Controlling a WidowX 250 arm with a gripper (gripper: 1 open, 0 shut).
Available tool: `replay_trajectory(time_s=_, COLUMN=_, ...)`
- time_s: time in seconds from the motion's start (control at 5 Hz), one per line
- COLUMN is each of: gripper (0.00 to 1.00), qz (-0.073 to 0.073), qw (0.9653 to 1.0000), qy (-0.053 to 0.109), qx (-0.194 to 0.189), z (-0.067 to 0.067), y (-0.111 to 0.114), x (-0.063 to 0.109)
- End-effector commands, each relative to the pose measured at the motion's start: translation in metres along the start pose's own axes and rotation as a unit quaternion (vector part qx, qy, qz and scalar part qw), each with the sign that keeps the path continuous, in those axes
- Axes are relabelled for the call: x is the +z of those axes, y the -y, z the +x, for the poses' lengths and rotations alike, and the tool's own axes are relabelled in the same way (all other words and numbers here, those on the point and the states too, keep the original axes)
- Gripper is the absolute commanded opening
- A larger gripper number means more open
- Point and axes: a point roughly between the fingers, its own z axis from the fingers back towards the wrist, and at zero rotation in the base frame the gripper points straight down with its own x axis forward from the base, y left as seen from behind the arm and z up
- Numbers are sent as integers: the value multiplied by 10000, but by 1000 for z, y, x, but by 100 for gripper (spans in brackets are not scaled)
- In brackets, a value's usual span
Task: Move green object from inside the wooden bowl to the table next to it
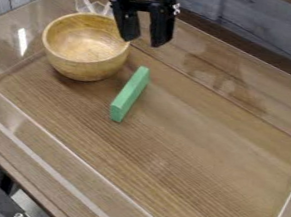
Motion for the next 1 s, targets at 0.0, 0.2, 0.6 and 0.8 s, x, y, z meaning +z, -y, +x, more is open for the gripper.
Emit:
replay_trajectory(time_s=0.0, gripper=100, qz=152, qw=9993, qy=348, qx=3, z=8, y=1, x=13)
replay_trajectory(time_s=0.2, gripper=100, qz=204, qw=9990, qy=363, qx=162, z=20, y=-7, x=5)
replay_trajectory(time_s=0.6, gripper=100, qz=237, qw=9992, qy=316, qx=-73, z=28, y=-17, x=-5)
replay_trajectory(time_s=0.8, gripper=100, qz=248, qw=9984, qy=268, qx=-441, z=25, y=-19, x=-7)
